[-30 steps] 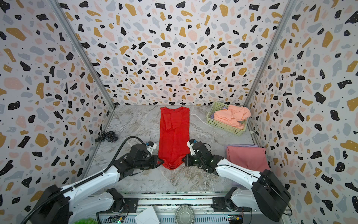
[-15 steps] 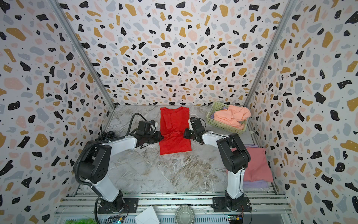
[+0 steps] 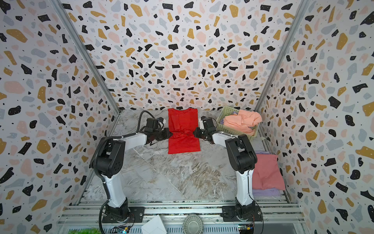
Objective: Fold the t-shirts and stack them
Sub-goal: 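Grasp the near end with both grippers and fold it toward the far end, then grasp the folded near edge with both grippers and fold it again toward the far end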
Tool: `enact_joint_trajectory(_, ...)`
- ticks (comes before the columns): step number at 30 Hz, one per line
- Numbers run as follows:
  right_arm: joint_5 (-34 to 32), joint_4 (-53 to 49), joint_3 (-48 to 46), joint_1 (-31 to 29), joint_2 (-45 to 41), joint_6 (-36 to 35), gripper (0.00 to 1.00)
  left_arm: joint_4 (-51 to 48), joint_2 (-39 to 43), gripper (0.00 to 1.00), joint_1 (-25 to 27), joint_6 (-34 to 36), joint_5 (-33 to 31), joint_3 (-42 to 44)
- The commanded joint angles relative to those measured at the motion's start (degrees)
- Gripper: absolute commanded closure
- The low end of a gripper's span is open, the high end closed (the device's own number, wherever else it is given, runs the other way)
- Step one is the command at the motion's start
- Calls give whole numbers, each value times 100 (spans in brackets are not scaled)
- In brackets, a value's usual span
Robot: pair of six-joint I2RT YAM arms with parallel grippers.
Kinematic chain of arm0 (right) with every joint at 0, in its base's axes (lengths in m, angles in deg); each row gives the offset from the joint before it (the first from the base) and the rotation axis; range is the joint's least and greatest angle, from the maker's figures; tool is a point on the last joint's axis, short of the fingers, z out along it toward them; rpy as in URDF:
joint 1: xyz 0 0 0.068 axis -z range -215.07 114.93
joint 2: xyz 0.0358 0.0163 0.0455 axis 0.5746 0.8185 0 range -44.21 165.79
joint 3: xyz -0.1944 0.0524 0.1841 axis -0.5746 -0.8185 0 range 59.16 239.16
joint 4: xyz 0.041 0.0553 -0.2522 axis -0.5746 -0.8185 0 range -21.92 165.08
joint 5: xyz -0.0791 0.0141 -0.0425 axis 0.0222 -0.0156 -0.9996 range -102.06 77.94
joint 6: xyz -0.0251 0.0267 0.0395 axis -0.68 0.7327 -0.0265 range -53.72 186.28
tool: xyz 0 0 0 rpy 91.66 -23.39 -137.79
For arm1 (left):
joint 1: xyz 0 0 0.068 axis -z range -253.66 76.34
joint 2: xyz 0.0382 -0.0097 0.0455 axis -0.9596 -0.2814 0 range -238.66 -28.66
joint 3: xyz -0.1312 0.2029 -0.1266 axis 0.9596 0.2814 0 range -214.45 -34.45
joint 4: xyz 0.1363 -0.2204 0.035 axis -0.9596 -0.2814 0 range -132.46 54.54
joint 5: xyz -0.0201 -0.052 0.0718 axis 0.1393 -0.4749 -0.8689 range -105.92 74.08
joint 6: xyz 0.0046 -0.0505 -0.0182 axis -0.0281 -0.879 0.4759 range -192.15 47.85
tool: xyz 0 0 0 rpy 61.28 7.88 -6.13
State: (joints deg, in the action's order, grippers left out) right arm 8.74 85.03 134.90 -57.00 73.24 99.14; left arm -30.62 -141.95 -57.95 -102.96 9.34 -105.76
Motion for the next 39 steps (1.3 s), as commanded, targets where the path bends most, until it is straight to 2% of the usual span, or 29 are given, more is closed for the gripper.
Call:
enact_joint_trajectory(1,376,515,335,290,168,299,64,342,-305,85,-252,-99,242,-485)
enact_joint_trajectory(2,427,665,372,365,197,406,59,477,-401,75,-297,-163,333,-630)
enact_joint_trajectory(3,491,838,362,435,207,506,59,535,-481,64,-338,-207,380,-776)
enact_joint_trajectory(5,520,964,354,529,176,610,53,363,-611,50,-428,-256,364,-1095)
enact_joint_trajectory(6,524,960,338,562,125,590,44,356,-616,43,-468,-250,410,-1173)
enact_joint_trajectory(7,519,948,287,575,54,542,41,369,-578,40,-493,-250,357,-1173)
enact_joint_trajectory(10,503,739,-17,574,-271,309,42,263,-264,31,-551,-88,117,-964)
enact_joint_trajectory(14,451,187,-725,520,-861,9,41,-116,429,29,-543,158,-429,-290)
enact_joint_trajectory(17,419,-41,-1467,391,-1397,-70,40,-168,999,28,-534,30,-616,495)
enact_joint_trajectory(23,573,173,-2858,27,-2204,383,39,91,2042,30,-398,-308,-375,2233)
enact_joint_trajectory(27,575,609,-3450,-237,-2237,705,39,293,2437,32,-189,-552,-207,3014)
enact_joint_trajectory(32,623,1119,-3590,-337,-1860,1079,40,866,2319,35,-6,-971,-51,3543)
enact_joint_trajectory(39,358,1075,-3041,-401,-1257,1064,42,1479,1355,36,177,-1353,-41,3417)
